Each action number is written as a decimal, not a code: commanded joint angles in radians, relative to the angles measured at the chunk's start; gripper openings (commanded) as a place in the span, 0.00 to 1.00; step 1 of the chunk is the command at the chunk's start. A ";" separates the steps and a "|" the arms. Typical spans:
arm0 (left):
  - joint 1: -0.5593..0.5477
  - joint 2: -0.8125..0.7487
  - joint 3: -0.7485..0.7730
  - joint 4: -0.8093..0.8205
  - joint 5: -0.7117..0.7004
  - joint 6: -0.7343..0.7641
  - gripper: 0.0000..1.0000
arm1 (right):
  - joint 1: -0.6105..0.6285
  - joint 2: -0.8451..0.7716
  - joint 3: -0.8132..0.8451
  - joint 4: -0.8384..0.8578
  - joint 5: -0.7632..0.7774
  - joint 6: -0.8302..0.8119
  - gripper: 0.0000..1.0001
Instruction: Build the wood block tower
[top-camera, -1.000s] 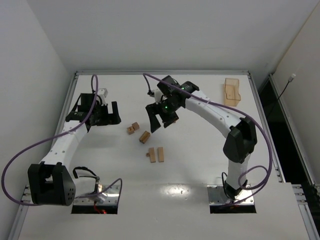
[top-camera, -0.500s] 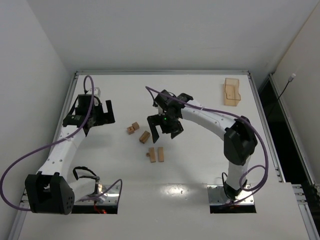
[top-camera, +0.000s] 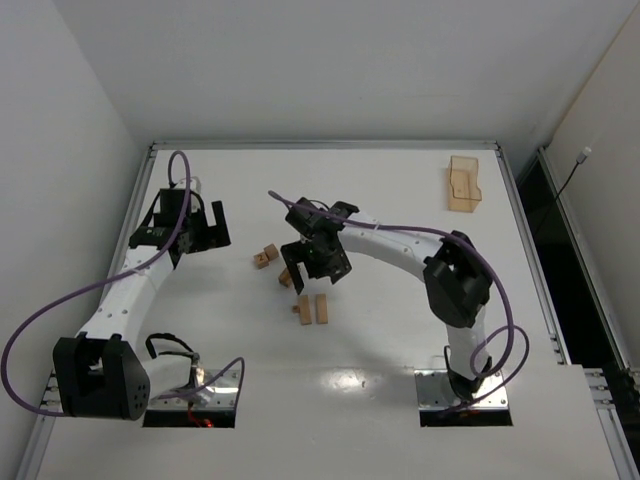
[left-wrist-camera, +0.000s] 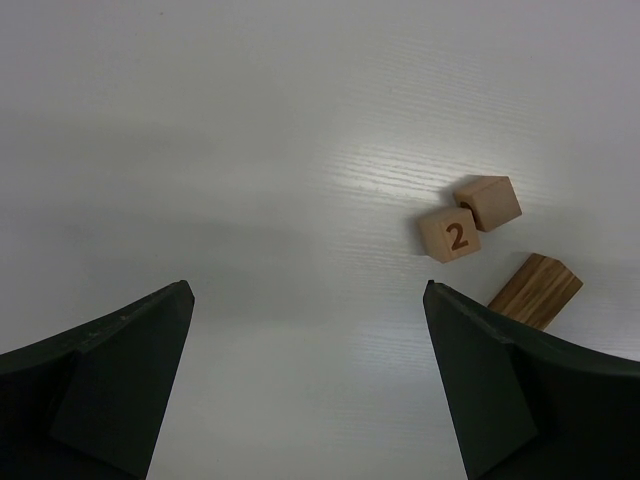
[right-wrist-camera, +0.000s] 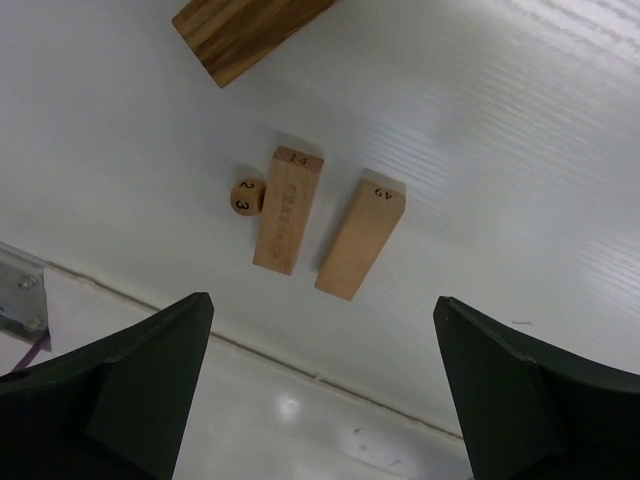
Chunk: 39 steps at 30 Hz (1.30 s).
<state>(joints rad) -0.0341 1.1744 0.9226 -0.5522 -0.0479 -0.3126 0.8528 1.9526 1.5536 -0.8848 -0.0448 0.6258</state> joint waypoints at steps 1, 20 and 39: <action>-0.010 -0.024 0.024 0.008 0.008 -0.014 1.00 | 0.040 0.041 0.028 0.021 0.025 0.034 0.88; 0.026 -0.055 0.022 0.015 0.052 -0.025 1.00 | 0.080 0.115 -0.090 0.026 -0.013 0.095 0.83; 0.045 -0.055 -0.014 0.034 0.071 -0.016 1.00 | 0.061 0.226 0.040 0.046 -0.093 0.095 0.89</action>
<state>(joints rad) -0.0006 1.1347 0.9123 -0.5426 0.0124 -0.3237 0.9165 2.1746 1.5551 -0.8494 -0.1360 0.7021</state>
